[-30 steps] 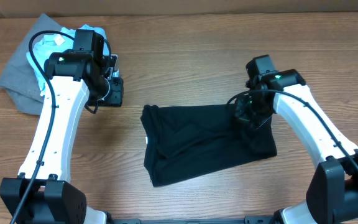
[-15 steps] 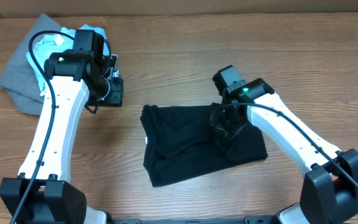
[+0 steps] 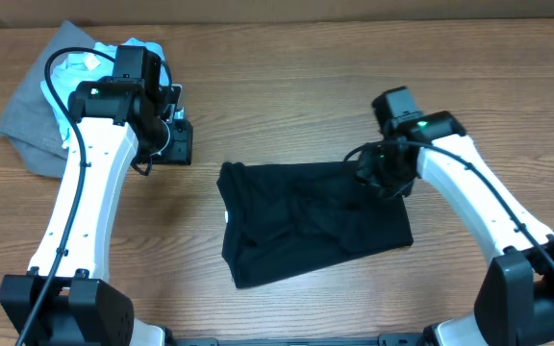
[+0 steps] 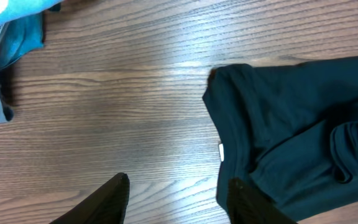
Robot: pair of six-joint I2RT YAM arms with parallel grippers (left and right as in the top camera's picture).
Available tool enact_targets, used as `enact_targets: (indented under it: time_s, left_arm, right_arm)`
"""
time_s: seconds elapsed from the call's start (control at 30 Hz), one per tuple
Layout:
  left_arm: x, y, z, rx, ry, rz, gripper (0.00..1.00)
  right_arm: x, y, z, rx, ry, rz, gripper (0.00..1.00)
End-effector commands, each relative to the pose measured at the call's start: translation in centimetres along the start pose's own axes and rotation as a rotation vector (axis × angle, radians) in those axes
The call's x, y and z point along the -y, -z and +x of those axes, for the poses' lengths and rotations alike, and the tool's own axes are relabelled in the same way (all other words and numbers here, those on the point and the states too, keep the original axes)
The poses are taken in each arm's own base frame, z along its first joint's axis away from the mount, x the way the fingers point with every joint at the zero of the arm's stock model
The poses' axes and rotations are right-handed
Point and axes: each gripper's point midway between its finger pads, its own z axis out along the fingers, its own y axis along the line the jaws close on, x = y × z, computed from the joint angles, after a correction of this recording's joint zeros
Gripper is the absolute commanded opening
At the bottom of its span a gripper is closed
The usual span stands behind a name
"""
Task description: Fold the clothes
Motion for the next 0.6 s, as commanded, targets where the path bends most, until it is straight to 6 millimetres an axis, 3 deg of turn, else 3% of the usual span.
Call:
enact_targets:
  time_s: [0.0,0.1,0.13,0.2,0.4,0.57]
  left_arm:
    - [0.4,-0.2,0.5,-0.006,-0.009,0.033,0.54]
    - [0.5,-1.0,0.9,-0.019,-0.007,0.044,0.53]
    - [0.5,-1.3,1.0,-0.023,-0.006,0.045,0.53]
    - [0.5,-1.6,1.3,-0.032,-0.006,0.045,0.52]
    - [0.4,-1.9,1.4,-0.034,-0.006,0.045,0.53]
    - [0.5,-1.9,1.0,-0.018,-0.007,0.047,0.53]
  right_arm:
    - [1.3,0.3,-0.3,0.002,0.054,0.013,0.41]
    - [1.9,-1.3,0.7,-0.040,0.059,0.029,0.41]
    - [1.8,-1.9,1.4,-0.069,0.059,0.017,0.34]
    - [0.9,-2.5,2.2,-0.101,0.127,-0.040,0.31]
    - [-2.5,-1.7,2.9,-0.111,0.382,-0.238,0.62]
    - [-3.2,-1.6,3.2,-0.095,0.561,-0.275,0.68]
